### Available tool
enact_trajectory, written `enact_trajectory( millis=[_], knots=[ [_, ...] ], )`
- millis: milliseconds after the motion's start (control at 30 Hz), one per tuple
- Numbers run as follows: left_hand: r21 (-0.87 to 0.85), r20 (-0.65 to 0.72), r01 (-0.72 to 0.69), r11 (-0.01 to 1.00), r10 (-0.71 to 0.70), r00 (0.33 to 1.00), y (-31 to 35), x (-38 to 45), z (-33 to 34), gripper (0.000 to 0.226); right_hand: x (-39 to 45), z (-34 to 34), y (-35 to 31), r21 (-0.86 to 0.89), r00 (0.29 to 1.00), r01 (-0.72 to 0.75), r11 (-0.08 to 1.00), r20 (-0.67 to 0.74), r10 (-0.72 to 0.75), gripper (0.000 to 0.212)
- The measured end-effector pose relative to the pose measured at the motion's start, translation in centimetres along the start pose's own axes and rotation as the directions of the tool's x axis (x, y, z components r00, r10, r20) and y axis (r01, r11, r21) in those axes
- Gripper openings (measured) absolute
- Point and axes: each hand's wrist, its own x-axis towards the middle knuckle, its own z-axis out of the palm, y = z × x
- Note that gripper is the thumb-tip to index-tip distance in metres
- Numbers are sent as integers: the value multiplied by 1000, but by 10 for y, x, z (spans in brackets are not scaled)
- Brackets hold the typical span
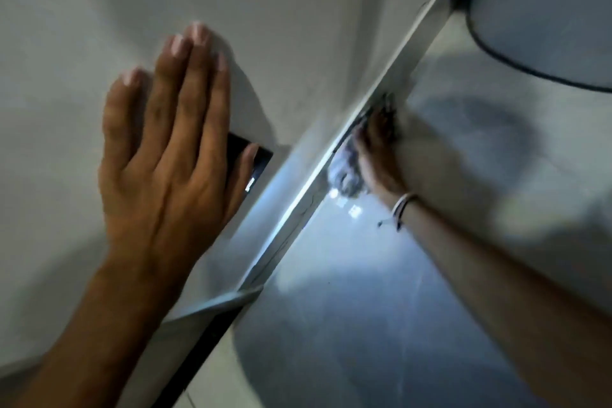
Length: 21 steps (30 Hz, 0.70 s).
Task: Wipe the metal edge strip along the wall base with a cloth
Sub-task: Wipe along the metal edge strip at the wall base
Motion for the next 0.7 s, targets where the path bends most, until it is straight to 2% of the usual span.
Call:
enact_trajectory(
  millis=[100,233,267,367,433,567,700],
  knots=[
    [25,26,71,997,-71,997,-5,-40,1,76,35,-22,3,5,999,18,1000,-31,-18,64],
    [67,17,33,997,-35,999,-8,-51,10,92,-44,50,14,-92,985,55,994,-158,-69,71],
    [102,-3,24,995,-23,1000,-7,-53,14,95,-88,80,20,-107,990,41,993,-132,-55,73],
    [196,-62,24,980,-12,998,-7,-56,21,101,-216,164,27,-59,994,-42,997,101,48,76],
    [225,-87,30,974,-10,996,-8,-56,25,102,-250,189,29,-94,977,-50,994,202,69,75],
    [298,-76,3,955,20,997,-4,-67,26,97,-184,142,36,-125,983,-3,992,182,26,79],
    [348,-106,5,937,34,994,-2,-65,28,89,-88,73,23,-271,994,-13,963,-107,-16,75]
  ],
)
